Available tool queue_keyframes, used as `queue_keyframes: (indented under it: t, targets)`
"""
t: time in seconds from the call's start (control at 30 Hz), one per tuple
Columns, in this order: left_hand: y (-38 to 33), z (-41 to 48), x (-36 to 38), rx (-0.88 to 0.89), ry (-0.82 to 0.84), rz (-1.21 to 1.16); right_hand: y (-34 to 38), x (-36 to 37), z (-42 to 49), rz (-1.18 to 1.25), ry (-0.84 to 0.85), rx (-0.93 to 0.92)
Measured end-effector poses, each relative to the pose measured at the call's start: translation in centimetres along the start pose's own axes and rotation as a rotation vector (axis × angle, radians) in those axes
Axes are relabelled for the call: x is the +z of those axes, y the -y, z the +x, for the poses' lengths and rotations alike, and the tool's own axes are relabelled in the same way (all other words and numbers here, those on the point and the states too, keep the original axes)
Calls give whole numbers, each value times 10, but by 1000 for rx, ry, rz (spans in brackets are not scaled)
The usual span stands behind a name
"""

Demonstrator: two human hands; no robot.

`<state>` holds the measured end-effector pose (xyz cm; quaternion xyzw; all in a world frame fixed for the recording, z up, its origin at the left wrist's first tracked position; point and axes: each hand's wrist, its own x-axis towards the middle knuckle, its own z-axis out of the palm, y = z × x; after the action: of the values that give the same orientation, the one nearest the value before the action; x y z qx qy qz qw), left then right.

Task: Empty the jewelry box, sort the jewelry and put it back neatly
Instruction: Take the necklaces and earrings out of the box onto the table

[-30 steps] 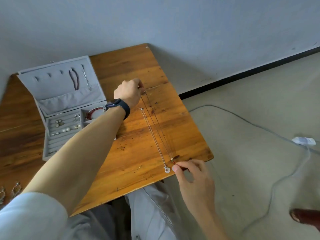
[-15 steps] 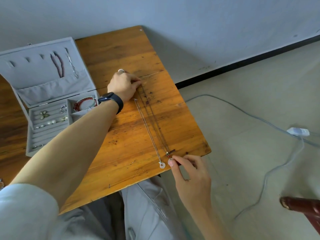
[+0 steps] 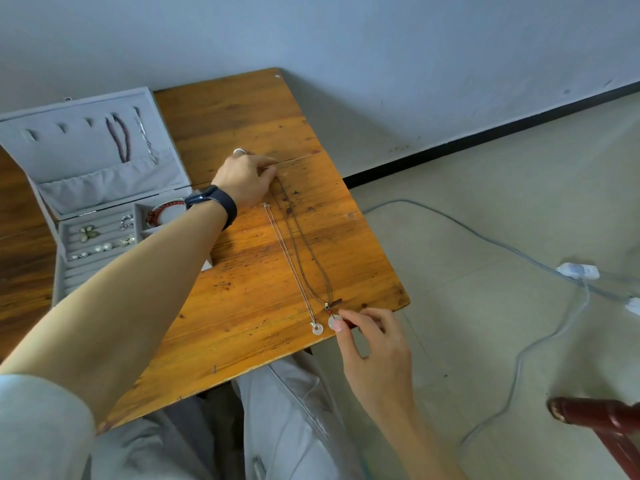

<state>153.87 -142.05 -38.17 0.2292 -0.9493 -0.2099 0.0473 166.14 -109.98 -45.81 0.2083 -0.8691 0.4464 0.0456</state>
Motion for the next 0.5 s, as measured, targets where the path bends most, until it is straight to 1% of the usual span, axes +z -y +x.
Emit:
queue_keyframes:
  t: [0.13,0.3,0.4,0.5]
  targets:
    - [-4,-20,-13,1,-1,-23,5,-14,10,12,39,-26]
    - [-6,-70,-19,35,-50,75,20,-26,38,-83,33,-218]
    - [-4,-110,-22,62,-115,135,35,-26,56,-136,92,-315]
    - [2,-146,-24,71,-162,198,51,-18,71,-188,176,-370]
